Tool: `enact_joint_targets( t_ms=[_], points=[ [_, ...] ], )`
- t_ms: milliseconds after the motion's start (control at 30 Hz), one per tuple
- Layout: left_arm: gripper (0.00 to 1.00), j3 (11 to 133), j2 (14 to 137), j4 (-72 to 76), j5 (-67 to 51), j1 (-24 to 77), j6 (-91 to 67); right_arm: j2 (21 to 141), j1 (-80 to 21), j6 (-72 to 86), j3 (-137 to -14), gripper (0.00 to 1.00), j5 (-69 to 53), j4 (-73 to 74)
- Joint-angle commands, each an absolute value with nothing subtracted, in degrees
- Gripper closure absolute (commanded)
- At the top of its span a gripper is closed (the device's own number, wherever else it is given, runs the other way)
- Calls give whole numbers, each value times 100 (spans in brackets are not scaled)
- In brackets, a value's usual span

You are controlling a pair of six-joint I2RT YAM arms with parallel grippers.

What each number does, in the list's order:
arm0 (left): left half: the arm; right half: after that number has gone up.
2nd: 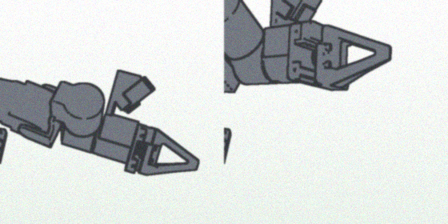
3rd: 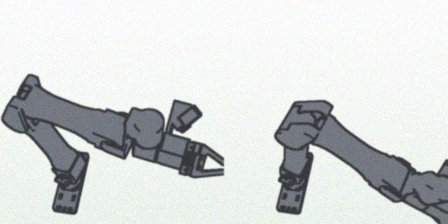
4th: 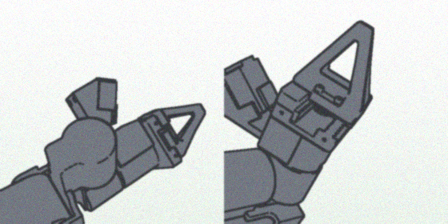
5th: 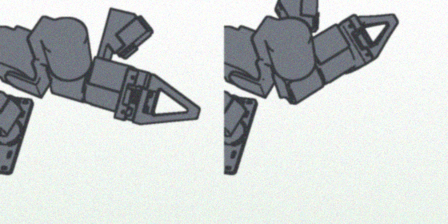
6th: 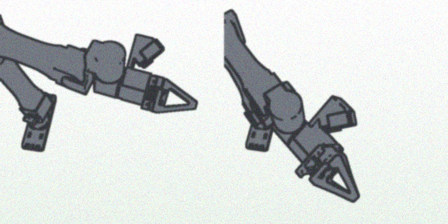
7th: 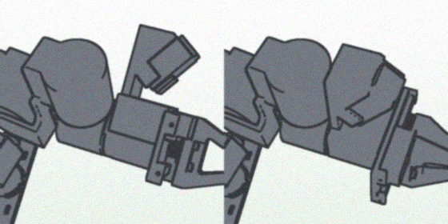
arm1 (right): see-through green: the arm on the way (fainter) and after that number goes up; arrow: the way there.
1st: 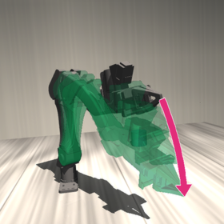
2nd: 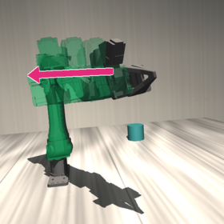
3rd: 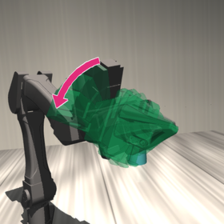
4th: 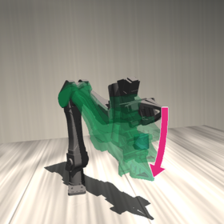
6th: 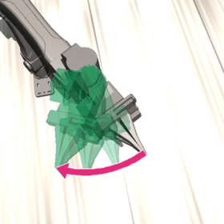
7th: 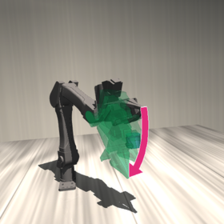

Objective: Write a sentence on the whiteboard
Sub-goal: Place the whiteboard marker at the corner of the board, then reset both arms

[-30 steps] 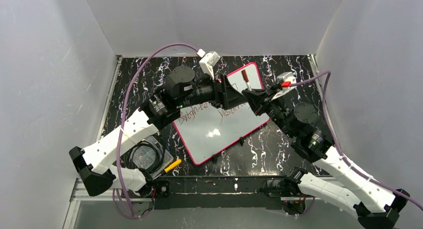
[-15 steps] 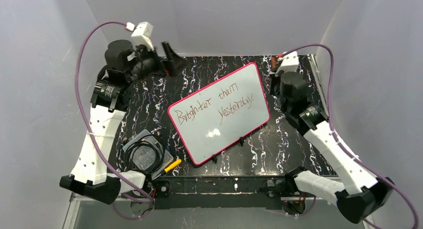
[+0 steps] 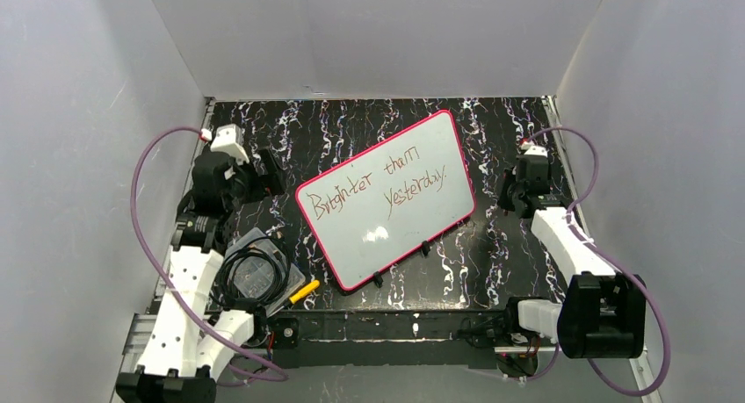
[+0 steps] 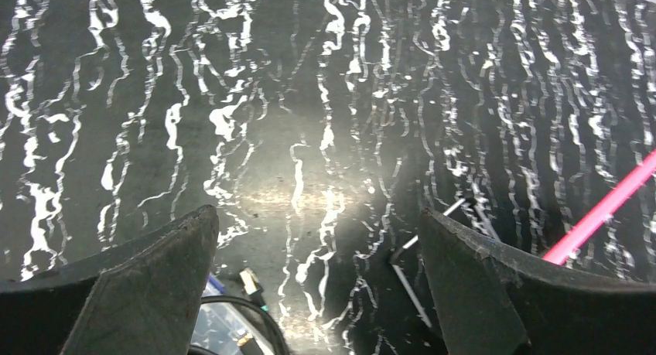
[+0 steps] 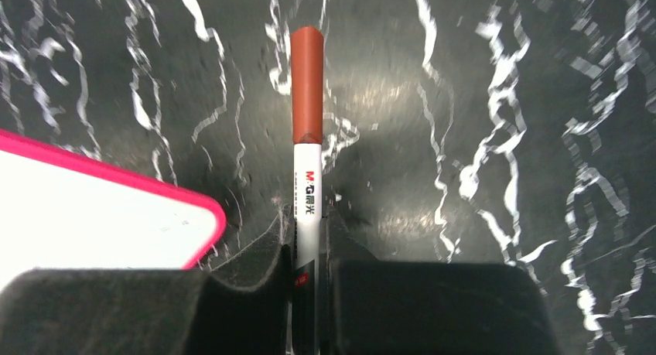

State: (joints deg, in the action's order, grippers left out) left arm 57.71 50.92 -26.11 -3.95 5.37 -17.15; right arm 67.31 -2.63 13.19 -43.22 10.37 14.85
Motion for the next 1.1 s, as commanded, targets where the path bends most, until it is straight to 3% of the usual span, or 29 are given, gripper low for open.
enact_joint_targets(
  t_ms=[0,100,300,400,467,533,900,1067],
  points=[
    [2,5154,4517,-2216,409,527,-1432,6924,-226,1795,-3909,97,826,794],
    [2,4876,4267,-2215,724,527,-1373,7042,-225,1828,-3795,91,975,697],
    [2,4750,3970,-2253,1110,532,-1253,7013,-220,1798,-3702,56,1256,663],
    [2,4703,3806,-2180,1163,527,-1234,6866,-226,1764,-3769,47,1296,722],
    [2,4696,3675,-2144,1246,527,-1272,6728,-222,1718,-3868,30,1286,796],
    [2,4685,3528,-2090,1313,527,-1300,6546,-223,1627,-3981,23,1246,897],
    [2,4272,2674,-1519,1219,527,-1014,4198,-220,834,-3426,15,646,-174],
    [2,4263,2680,-1503,1138,527,-994,3675,-226,791,-3234,12,508,-413]
  ],
)
